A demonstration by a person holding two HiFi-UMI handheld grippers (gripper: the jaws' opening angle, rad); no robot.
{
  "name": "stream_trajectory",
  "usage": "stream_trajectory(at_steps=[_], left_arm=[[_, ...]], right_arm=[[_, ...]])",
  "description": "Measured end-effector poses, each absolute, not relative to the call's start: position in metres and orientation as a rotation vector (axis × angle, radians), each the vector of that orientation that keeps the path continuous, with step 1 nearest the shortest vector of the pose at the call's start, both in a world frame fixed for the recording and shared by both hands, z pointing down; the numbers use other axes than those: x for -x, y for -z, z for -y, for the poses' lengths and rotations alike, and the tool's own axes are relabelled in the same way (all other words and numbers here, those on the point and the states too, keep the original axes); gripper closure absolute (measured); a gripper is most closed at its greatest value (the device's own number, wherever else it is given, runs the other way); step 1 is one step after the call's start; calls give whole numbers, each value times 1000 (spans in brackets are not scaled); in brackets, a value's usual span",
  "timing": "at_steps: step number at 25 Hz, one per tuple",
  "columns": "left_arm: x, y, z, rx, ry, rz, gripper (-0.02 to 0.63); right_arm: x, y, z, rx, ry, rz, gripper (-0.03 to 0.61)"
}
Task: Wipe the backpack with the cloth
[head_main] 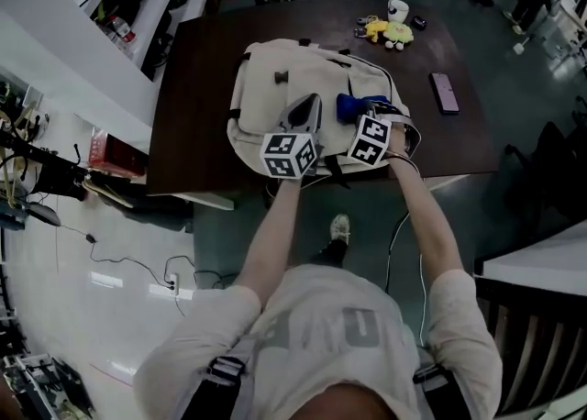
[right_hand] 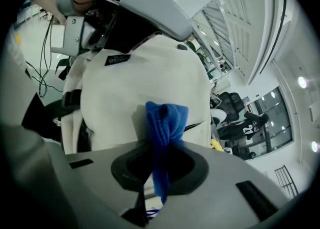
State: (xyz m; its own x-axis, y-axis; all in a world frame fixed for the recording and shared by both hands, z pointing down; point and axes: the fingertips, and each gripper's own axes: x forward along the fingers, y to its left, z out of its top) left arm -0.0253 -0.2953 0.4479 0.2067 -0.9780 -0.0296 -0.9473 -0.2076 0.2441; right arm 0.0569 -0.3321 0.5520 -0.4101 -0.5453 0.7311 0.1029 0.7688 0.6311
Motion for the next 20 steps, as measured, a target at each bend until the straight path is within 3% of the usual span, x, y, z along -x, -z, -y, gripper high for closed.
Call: stream_trajectory(at_steps=[20], left_arm=[[-8,-460,205,-2341,280,1779,612]], right_arm=[[-78,-591,200,-390,677,1868,537]])
